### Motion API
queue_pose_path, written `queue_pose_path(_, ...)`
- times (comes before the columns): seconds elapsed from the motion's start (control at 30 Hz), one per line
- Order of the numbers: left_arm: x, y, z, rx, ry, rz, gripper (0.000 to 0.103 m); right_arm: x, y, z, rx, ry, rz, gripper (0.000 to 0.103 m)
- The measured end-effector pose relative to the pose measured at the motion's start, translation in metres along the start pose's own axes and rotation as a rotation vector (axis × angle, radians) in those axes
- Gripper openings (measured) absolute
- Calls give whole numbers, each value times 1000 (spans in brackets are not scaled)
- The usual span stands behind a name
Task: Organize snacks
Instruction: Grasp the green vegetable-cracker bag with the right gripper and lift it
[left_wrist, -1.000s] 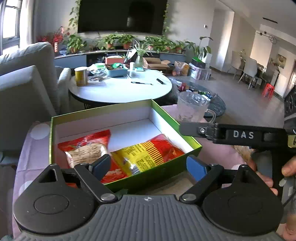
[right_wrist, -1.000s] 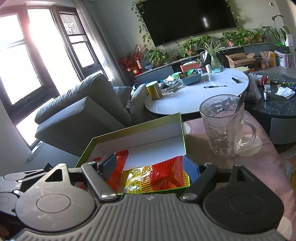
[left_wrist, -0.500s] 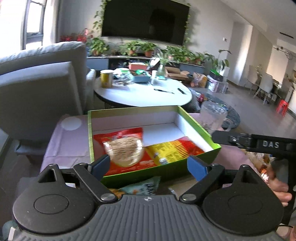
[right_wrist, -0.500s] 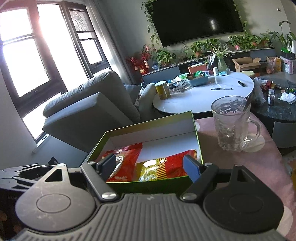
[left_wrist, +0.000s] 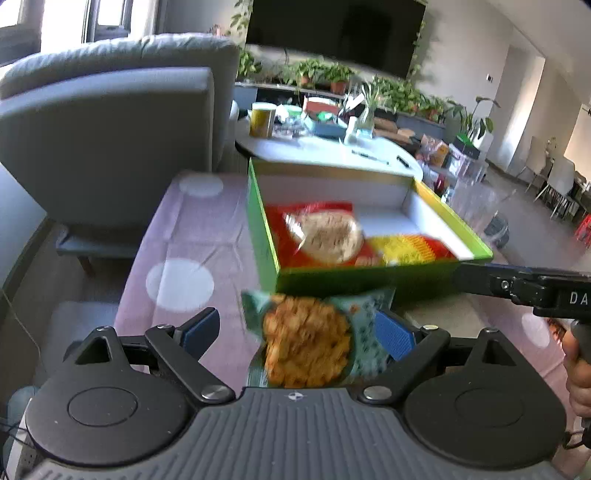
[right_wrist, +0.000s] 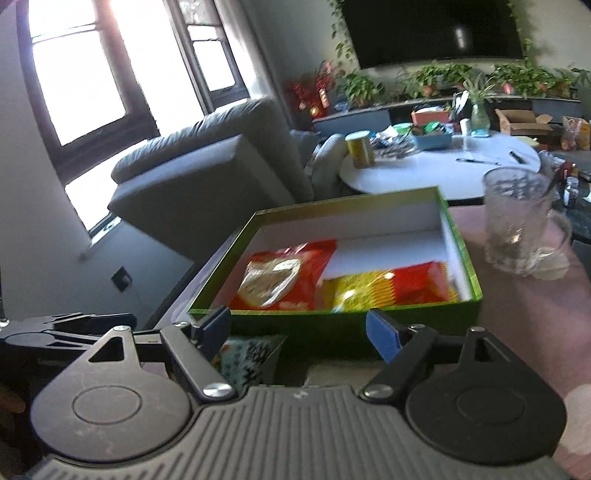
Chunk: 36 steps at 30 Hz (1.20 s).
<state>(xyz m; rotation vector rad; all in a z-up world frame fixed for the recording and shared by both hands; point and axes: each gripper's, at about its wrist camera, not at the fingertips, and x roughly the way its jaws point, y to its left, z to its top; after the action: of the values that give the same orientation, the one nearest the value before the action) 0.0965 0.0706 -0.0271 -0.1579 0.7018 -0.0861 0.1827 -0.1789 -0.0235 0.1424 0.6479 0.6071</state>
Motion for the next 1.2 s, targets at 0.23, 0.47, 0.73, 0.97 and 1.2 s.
queue_pose_path(0.23,9,6,-14,13,41,-24,90,16,20,-12,-23,72,11,65)
queue_pose_path(0.47,19,12,-19,9,65,-50,90,26,34,-18,-36,109,7,65)
queue_pose_path(0.73,31,18,-21,5,92,-67,90,41,40,-20,-12,147,3,65)
queue_pose_path(0.97,42,18,-22,5,113,-72,90,53,39,-20,13,176,0,65)
queue_pose_path(1.2,48,16,-21,9,127,-79,90,61,34,-21,56,201,9,65)
